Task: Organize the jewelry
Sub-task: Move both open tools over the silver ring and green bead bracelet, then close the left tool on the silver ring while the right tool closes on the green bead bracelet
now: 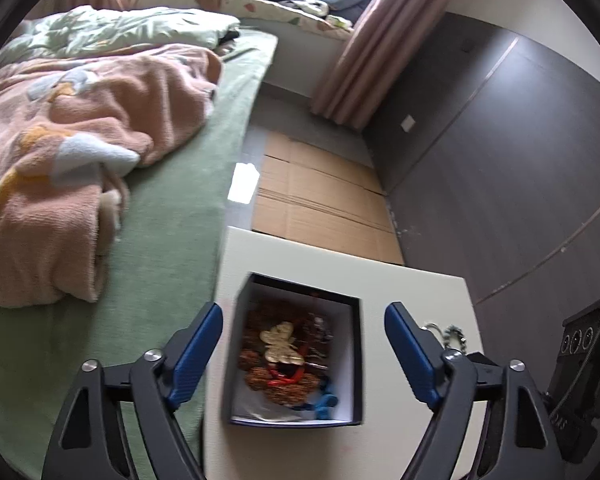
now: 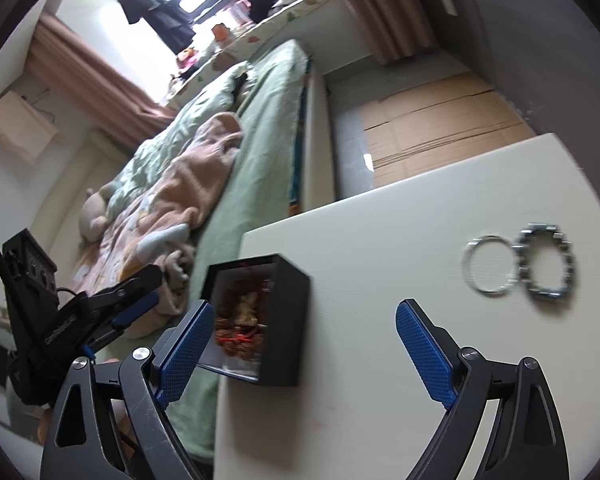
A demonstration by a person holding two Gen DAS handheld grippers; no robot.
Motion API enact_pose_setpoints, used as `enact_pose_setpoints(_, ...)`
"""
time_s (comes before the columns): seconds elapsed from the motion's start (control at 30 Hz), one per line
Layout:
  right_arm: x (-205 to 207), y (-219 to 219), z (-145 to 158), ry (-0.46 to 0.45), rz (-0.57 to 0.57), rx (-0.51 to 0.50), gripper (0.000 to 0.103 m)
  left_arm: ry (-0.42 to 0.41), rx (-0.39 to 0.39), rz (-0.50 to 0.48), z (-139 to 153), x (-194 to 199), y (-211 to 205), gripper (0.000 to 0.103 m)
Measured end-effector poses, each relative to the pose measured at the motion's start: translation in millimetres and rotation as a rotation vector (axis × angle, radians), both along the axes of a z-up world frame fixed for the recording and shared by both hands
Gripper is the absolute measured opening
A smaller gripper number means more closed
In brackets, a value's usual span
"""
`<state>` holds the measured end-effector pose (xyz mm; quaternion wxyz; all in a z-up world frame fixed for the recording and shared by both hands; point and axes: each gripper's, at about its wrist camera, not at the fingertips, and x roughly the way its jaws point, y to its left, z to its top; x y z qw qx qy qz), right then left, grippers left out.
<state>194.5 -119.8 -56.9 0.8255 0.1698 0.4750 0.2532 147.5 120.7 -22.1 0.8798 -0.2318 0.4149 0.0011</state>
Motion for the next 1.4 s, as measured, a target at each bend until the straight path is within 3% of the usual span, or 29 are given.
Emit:
enact_pose_setpoints(0.13,0,-26,2,0.012,-0.044,-0.018,0.094,-0.002,-0.008,-0.029,0,3,-16,0.085)
enact_pose_setpoints(0.23,1,-50,5,0.005,-0.093,-0.036,0.103,-0.003,-0.012,-0.050,0,6,-26,0.089)
enact_pose_setpoints(0.5,2,-104,8,0.029,-0.212,-0.068,0.103,0.015,-0.007,-0.135,-6,18,-65,0.092)
enact_pose_setpoints(0.87,13,-151,1,0.104,-0.303,-0.093,0.103,-0.011,0.092,-0.301,-17,36,-137,0.092)
enact_pose_setpoints(1.17,14,-172,13,0.070,-0.284,-0.204,0.103,-0.016,0.166,-0.453,-40,55,-191,0.064)
enact_pose_setpoints(1.3,16,-188,17,0.057,-0.311,-0.193,0.103,-0.013,0.195,-0.507,-53,61,-211,0.057)
enact_pose_setpoints(1.4,18,-199,20,0.050,-0.343,-0.211,0.103,-0.005,0.231,-0.542,-62,65,-224,0.045)
